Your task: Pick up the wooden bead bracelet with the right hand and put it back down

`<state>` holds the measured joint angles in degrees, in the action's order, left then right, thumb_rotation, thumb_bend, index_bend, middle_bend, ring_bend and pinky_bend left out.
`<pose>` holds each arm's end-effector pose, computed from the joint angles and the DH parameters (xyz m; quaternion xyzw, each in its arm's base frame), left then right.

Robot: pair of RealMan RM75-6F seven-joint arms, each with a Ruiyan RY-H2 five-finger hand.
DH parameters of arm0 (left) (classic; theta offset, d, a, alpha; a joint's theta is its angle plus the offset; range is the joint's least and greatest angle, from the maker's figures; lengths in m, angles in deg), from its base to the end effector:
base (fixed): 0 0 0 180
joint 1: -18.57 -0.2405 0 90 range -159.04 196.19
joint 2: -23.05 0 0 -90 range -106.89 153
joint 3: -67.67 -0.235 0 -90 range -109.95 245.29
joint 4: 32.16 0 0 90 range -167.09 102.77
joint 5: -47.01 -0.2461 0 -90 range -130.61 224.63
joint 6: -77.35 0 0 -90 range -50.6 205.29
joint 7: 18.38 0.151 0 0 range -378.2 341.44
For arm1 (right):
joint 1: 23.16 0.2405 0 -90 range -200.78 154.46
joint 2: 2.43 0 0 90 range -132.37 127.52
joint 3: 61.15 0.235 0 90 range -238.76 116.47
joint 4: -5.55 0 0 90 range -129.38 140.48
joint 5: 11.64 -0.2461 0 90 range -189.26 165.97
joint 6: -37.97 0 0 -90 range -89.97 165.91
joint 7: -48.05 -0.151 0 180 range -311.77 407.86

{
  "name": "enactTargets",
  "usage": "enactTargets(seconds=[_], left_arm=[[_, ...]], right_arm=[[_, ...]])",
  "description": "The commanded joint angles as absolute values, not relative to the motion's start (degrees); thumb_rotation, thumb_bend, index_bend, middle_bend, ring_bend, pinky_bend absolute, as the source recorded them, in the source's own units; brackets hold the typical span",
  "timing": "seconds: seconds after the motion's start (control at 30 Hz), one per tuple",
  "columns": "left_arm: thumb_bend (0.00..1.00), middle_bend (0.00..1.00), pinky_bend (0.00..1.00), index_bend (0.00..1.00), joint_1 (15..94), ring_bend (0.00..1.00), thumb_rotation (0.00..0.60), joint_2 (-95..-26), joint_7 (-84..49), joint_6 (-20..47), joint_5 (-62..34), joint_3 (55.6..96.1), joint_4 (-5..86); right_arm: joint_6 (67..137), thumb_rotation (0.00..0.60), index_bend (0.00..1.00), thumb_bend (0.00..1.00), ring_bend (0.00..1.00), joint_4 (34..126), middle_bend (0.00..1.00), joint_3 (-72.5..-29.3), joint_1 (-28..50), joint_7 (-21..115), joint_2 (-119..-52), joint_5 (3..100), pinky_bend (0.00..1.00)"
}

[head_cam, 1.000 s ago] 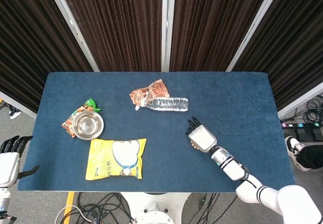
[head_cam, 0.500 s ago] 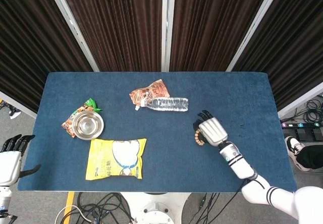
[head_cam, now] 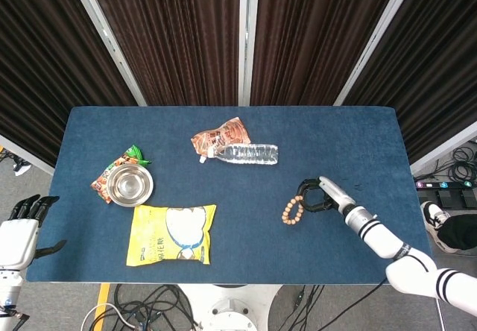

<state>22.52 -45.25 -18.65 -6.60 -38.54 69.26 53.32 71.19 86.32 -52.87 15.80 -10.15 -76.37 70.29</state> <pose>-0.3314 0.1801 0.1014 -0.6020 -0.3937 -0.3585 0.5950 -0.2200 -0.3499 -0.0113 0.5238 -0.7388 0.3744 0.1992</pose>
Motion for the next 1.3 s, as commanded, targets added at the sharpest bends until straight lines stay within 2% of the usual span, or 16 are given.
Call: enactTargets(seconds=[0.03, 0.2, 0.4, 0.73, 0.83, 0.97, 1.2, 1.3], left_arm=[[0.0, 0.17, 0.14, 0.17, 22.57, 0.09, 0.6, -45.28, -18.71, -6.57, -38.55, 69.25, 53.39], [0.0, 0.17, 0.14, 0.17, 22.76, 0.09, 0.6, -45.34, -18.77, -6.13, -38.59, 69.04, 53.47], [0.0, 0.17, 0.14, 0.17, 23.09, 0.09, 0.6, -45.31, -19.51, -5.79, -38.87, 68.95, 53.47], [0.0, 0.17, 0.14, 0.17, 23.45, 0.09, 0.6, -45.4, -20.2, -5.42, -38.94, 68.86, 53.21], [0.0, 0.17, 0.14, 0.17, 23.49, 0.09, 0.6, -45.47, -20.35, -5.44, -39.02, 68.81, 53.15], [0.0, 0.17, 0.14, 0.17, 23.55, 0.09, 0.6, -45.47, -20.43, -5.45, -39.09, 68.76, 53.14], [0.0, 0.17, 0.14, 0.17, 23.66, 0.09, 0.6, -45.61, -20.47, -5.42, -39.24, 68.64, 53.15], [0.0, 0.17, 0.14, 0.17, 23.7, 0.09, 0.6, -45.65, -20.44, -5.34, -39.26, 68.56, 53.11]], right_arm=[[69.41, 0.6, 0.72, 0.76, 0.25, 88.15, 0.58, -55.29, 18.17, -36.07, -71.48, 82.4, 0.13], [78.2, 0.6, 0.68, 0.78, 0.24, 82.41, 0.57, -62.66, 21.64, -52.15, -72.12, 92.87, 0.1], [86.86, 0.555, 0.59, 0.79, 0.2, 76.93, 0.52, -68.96, 24.27, -62.48, -74.18, 97.6, 0.06], [91.21, 0.547, 0.51, 0.82, 0.17, 74.01, 0.49, -73.89, 26.63, -65.88, -75.59, 96.88, 0.05], [93.07, 0.522, 0.48, 0.8, 0.17, 74.23, 0.49, -74.96, 27.12, -68.17, -75.83, 96.69, 0.04], [97.12, 0.409, 0.47, 0.56, 0.17, 74.02, 0.49, -76.21, 27.82, -74.5, -75.99, 96.81, 0.04], [100.77, 0.282, 0.47, 0.15, 0.17, 74.38, 0.49, -76.64, 28.11, -81.18, -76.86, 94.75, 0.0], [100.5, 0.252, 0.47, 0.09, 0.15, 74.66, 0.49, -76.41, 28.07, -79.68, -77.28, 93.49, 0.0]])
